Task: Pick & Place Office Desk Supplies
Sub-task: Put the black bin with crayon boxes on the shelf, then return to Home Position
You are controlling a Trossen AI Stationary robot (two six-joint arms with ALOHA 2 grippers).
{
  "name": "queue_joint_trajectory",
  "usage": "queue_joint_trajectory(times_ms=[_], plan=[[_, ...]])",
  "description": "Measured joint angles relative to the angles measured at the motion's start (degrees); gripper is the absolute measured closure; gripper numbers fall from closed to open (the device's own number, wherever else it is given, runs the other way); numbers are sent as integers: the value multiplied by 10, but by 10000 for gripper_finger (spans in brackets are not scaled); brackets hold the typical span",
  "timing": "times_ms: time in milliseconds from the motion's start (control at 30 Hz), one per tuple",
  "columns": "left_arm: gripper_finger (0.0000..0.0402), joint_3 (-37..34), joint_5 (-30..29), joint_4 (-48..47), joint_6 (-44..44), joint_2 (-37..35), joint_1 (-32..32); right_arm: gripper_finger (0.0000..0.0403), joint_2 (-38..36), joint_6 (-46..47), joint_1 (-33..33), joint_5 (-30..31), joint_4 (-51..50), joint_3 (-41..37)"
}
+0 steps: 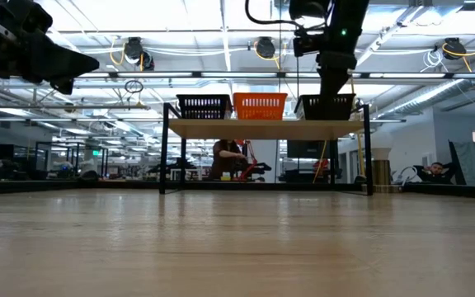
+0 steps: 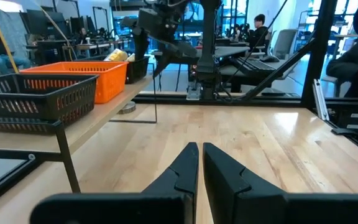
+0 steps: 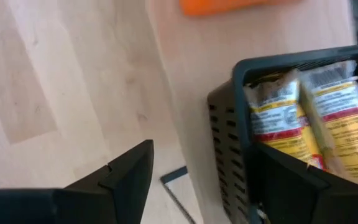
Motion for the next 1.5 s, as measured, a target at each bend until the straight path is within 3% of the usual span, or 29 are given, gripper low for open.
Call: queue_joint_trajectory(times_ms=[500, 733, 833, 933, 1033, 1133, 1267, 1500], plan=[[378, 0, 2, -5, 0, 0, 0, 150, -33, 26, 17, 11, 9, 1], [378, 0, 6, -10, -15, 0, 0, 155, -102, 46, 81, 10, 53, -8], [378, 30, 5, -62, -34, 0, 0, 181, -192, 44, 138, 4, 229, -96], [391, 81, -5, -113, -30, 0, -1, 227, -287, 51, 173, -46, 406, -212], [398, 114, -7, -97, -17, 0, -5, 300, -368, 69, 188, -83, 496, -322], [399, 122, -25, -19, -17, 0, -7, 381, -429, 81, 197, -116, 642, -439], [399, 95, -27, -9, -4, 19, -7, 388, -475, 102, 197, -177, 829, -562], [400, 62, -44, -3, 18, 0, -7, 400, -557, 119, 181, -173, 830, -651]])
